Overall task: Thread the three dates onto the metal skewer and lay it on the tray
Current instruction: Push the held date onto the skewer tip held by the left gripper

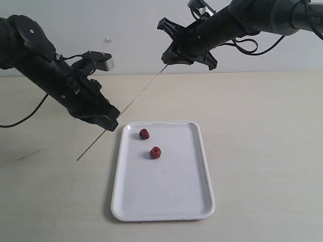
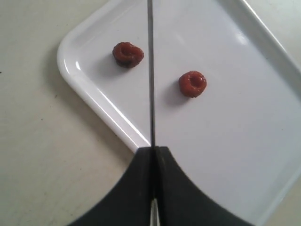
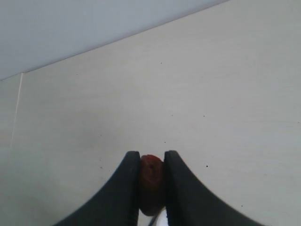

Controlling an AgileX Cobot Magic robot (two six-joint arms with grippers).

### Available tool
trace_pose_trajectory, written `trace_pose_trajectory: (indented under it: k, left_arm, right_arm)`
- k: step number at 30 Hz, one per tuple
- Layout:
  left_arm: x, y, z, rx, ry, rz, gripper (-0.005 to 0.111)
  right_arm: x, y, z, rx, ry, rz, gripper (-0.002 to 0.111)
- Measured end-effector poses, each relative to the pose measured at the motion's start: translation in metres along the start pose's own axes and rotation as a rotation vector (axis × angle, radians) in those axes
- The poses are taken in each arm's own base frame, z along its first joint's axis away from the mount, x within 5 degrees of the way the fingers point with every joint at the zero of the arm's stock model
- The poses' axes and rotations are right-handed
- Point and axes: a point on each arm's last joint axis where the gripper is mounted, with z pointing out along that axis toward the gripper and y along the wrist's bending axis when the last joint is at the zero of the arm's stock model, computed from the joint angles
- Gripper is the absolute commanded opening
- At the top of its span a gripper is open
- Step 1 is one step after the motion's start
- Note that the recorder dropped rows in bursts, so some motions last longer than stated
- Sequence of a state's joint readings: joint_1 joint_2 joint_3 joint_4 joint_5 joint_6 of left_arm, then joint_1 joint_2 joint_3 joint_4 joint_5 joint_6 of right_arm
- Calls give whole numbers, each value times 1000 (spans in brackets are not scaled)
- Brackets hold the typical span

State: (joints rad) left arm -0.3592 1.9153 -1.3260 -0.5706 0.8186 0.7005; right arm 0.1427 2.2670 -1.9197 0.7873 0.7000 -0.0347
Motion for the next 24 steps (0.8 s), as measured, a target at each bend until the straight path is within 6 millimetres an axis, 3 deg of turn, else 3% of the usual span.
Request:
trace_pose_trajectory:
  k: [24]
  left_arm:
    - [2, 0, 0, -4, 13, -21, 0]
  right_arm:
    - [0, 0, 0, 0, 4, -22, 13]
